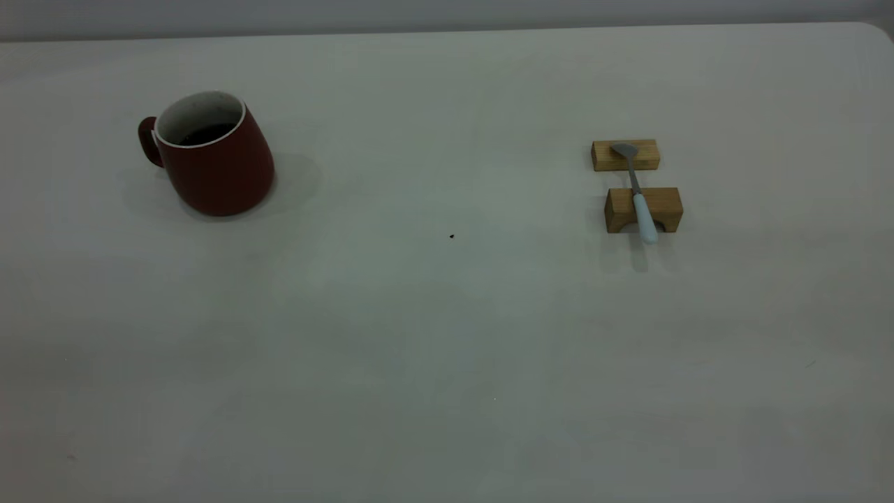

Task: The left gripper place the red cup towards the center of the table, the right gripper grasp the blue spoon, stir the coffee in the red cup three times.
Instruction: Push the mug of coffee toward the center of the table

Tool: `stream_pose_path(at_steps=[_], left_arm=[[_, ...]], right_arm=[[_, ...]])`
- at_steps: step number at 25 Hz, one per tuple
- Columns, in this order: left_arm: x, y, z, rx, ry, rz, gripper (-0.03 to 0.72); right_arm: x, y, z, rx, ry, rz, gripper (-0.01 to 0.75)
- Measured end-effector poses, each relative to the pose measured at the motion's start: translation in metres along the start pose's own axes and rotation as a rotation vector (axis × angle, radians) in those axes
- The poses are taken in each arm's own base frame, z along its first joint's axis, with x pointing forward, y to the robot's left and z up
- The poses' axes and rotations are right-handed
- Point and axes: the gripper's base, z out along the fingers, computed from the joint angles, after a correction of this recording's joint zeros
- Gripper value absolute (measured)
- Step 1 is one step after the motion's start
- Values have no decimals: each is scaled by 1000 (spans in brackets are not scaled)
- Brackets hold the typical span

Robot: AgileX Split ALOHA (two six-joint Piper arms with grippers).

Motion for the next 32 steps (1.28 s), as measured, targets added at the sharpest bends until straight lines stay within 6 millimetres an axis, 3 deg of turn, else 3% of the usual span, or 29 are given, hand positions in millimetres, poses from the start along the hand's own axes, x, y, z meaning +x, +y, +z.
stream_pose_path(at_steps=[32], left_arm=[[0,-3,0,37,-1,-12,449]], right_arm=[[0,0,0,0,0,0,237]])
